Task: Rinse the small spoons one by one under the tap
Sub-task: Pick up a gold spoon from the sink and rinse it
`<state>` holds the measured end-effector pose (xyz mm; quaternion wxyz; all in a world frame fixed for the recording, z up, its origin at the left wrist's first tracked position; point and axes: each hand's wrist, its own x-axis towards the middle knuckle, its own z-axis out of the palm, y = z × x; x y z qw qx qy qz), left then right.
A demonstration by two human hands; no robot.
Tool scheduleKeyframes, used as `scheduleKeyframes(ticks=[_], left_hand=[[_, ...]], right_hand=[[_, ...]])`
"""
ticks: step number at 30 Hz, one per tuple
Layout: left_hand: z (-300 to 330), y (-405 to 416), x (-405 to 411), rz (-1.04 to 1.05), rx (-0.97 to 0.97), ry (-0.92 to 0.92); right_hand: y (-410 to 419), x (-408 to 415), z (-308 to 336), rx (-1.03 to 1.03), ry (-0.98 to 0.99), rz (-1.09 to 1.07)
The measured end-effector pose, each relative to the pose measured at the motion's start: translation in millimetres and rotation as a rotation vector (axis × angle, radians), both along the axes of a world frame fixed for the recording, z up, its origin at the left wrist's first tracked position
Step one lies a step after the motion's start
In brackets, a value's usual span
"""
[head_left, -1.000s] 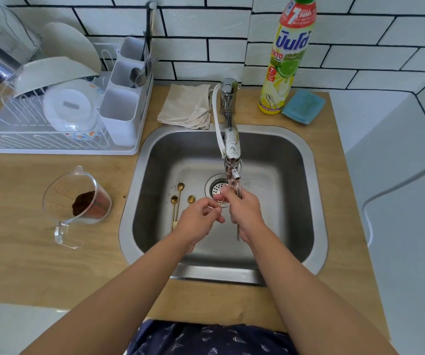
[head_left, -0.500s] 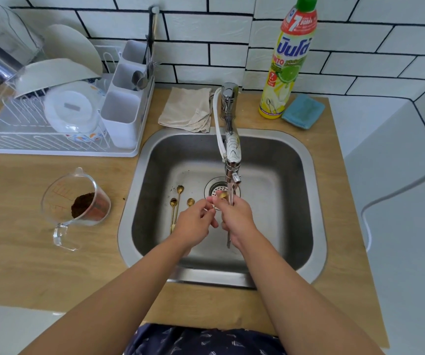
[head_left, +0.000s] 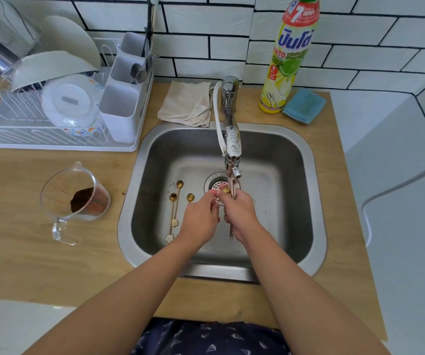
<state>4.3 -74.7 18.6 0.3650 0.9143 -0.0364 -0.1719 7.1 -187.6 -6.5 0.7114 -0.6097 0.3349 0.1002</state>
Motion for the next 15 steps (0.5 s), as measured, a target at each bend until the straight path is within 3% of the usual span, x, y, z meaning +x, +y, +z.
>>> scheduleKeyframes(ticks=[6, 9, 11, 13, 15], left_hand=[[3, -4, -10, -0.04, 0.089, -0.163], [5, -4, -8, -0.06, 0.075, -0.109], [8, -5, -5, 0.001, -0.049, 0.061], [12, -5, -1, 0.185, -0.439, 0.413], [21, -2, 6, 0.335, -0.832, 0.768]], right_hand=[[12, 13, 5, -0.072, 0.077, -0.174], [5, 18, 6, 0.091, 0.11, -0.193], [-3, 17, 4, 0.317, 0.056, -0.15], [-12, 10, 2, 0.455, -0.002, -0.09], [-16, 2, 0, 0.434, -0.038, -0.049]])
